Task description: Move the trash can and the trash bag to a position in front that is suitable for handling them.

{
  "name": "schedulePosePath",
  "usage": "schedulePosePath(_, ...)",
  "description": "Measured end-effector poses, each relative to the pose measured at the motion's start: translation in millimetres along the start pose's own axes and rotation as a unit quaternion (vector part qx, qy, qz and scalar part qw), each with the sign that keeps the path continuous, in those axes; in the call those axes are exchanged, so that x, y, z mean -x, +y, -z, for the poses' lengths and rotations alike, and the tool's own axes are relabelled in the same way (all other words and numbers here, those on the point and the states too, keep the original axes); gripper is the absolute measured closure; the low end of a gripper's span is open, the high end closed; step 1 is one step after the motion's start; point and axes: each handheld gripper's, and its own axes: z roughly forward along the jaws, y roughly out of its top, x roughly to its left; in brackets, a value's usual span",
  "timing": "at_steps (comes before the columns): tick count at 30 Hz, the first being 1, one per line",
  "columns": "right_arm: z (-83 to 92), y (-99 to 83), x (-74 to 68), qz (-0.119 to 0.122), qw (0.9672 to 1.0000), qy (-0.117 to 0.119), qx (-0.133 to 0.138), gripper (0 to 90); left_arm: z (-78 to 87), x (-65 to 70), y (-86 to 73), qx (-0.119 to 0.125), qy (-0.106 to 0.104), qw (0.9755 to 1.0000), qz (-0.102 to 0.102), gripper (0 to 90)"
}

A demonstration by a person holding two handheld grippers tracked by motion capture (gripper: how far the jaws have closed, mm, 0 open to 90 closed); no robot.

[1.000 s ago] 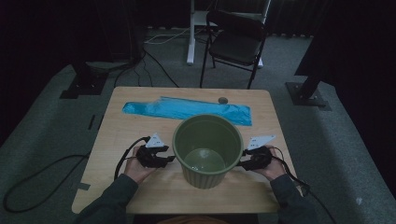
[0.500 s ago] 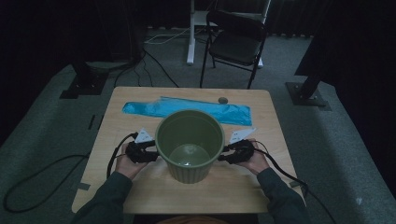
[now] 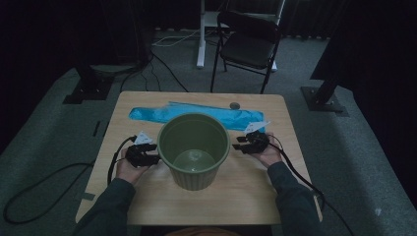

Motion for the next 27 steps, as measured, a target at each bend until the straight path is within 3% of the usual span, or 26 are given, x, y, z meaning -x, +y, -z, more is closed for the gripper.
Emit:
schedulePosePath(3, -6.4, -4.9, 20.3, -0.016, 0.9991, -0.039, -0.008, 57.6, -0.9, -1.0, -0.3, -0.001, 0.000, 1.0000, 0.002, 45.4)
schedulePosePath(6, -10.9, -7.0, 33.5, -0.030, 0.9979, -0.056, -0.010, 57.7, -1.3, -2.7, -0.8, -0.001, -0.003, 1.0000, 0.007, 45.4)
schedulePosePath(9, -20.3, -9.1, 54.0, -0.048, 0.9948, -0.086, -0.024, 56.3, -2.2, -3.4, -1.1, -0.002, -0.005, 1.0000, 0.008, 45.4)
schedulePosePath(11, -23.2, -9.5, 59.3, -0.054, 0.9938, -0.092, -0.031, 55.9, -2.7, -3.6, -1.2, -0.002, -0.005, 1.0000, 0.008, 45.4)
schedulePosePath(14, -31.2, -10.7, 79.1, -0.078, 0.9899, -0.111, -0.042, 54.7, -3.0, -3.7, -1.3, -0.002, -0.008, 0.9999, 0.008, 45.3)
schedulePosePath(17, -35.2, -12.4, 90.3, -0.098, 0.9880, -0.107, -0.053, 55.4, -3.4, -4.2, -1.6, -0.003, -0.007, 0.9999, 0.010, 45.2)
schedulePosePath(19, -37.9, -11.6, 95.1, -0.098, 0.9877, -0.105, -0.062, 54.5, -3.3, -4.9, -1.8, -0.003, -0.007, 0.9999, 0.010, 45.2)
schedulePosePath(27, -47.7, -0.1, 96.0, -0.081, 0.9903, -0.087, -0.073, 51.7, -4.5, -5.0, -2.2, -0.005, -0.008, 0.9999, 0.010, 45.2)
